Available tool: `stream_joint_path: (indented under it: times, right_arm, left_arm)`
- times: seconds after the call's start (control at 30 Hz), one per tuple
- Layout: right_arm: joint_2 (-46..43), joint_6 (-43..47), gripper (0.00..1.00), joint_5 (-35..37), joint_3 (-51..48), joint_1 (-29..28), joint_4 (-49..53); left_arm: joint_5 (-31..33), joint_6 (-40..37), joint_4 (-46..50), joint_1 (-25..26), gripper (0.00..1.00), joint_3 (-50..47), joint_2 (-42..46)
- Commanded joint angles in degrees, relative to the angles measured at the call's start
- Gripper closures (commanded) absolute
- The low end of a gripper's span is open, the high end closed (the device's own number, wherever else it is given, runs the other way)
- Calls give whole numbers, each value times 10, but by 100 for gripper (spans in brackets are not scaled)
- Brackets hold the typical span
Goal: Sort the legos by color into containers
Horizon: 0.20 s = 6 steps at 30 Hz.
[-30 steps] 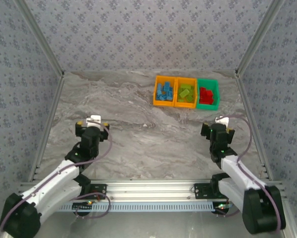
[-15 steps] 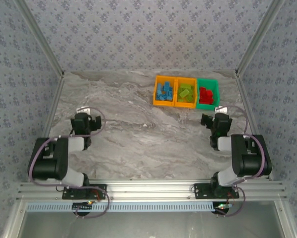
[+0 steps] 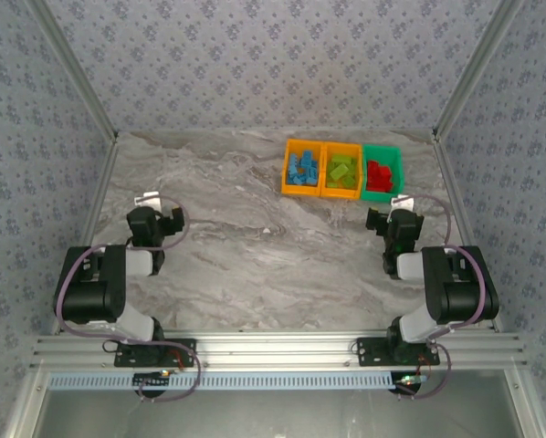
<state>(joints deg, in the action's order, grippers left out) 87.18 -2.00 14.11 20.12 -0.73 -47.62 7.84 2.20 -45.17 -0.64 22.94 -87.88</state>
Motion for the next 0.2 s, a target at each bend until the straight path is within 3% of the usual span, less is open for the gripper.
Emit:
stream_joint_path:
  times: [0.0, 0.17]
  right_arm:
    - [0, 10, 0, 10, 9, 1, -15]
    - [0, 9, 0, 7, 6, 3, -19]
  left_arm:
    - [-13, 4, -19, 0, 1, 3, 2]
    - [-12, 4, -20, 1, 1, 3, 2]
